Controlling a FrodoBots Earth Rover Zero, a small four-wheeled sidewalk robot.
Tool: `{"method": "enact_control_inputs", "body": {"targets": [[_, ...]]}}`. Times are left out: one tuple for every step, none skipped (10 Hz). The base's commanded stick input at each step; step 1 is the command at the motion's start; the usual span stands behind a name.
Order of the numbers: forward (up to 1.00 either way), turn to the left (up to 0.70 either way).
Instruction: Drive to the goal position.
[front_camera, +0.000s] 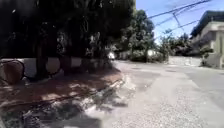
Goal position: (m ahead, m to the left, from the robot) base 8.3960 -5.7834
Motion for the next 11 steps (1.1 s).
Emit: {"method": "enact_control_inputs", "body": {"targets": [[0.05, -0.10], [0.05, -0.10], [0.04, -0.22], [0.01, -0.78], [0.02, -0.68], [0.05, -0.15], [0.03, -0.41], [0.00, -1.00], [0.00, -1.00], [0.00, -1.00], [0.00, -1.00]]}}
